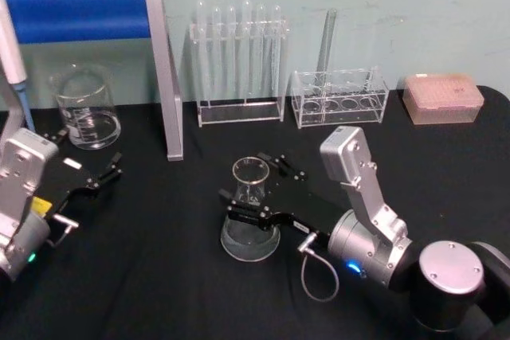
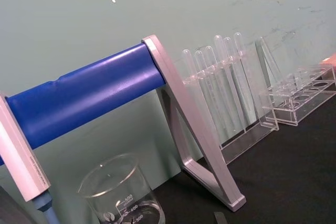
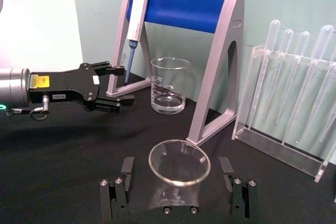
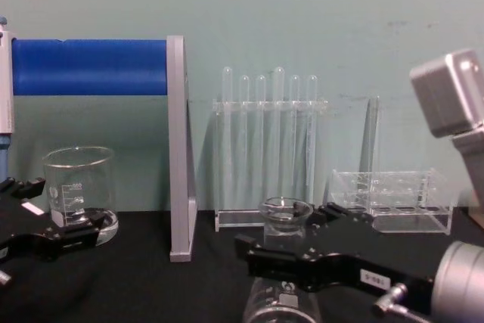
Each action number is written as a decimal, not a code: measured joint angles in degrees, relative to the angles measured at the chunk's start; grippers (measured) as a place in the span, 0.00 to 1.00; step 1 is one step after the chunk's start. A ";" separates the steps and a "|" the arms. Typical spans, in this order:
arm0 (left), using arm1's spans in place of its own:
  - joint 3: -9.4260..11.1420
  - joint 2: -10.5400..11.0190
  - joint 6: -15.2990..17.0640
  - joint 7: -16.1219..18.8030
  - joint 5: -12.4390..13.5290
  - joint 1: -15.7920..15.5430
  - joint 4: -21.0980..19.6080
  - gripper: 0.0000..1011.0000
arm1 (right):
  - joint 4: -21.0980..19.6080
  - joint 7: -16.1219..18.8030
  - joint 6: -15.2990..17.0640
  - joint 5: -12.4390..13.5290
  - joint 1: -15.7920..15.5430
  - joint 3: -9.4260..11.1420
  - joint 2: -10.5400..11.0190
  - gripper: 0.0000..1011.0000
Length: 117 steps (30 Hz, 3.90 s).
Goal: Grasp the erlenmeyer flask with one hand, shake it three times, then place it back.
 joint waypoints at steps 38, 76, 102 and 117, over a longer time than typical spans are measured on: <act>0.00 0.00 0.00 0.00 0.00 0.00 0.00 0.99 | -6.91 -2.32 1.07 6.33 -7.12 8.43 8.78 0.99; 0.00 0.00 0.00 0.00 0.00 0.00 -0.01 0.99 | 10.63 -20.67 -6.43 -12.62 1.34 9.99 -5.94 0.99; 0.00 0.00 0.00 0.00 0.00 0.00 0.00 0.99 | 10.60 -20.53 -6.29 -12.66 1.27 9.96 -5.92 0.99; 0.00 0.00 0.00 0.00 0.00 0.00 0.00 0.99 | 10.56 -20.53 -6.29 -12.58 1.28 9.96 -5.89 0.99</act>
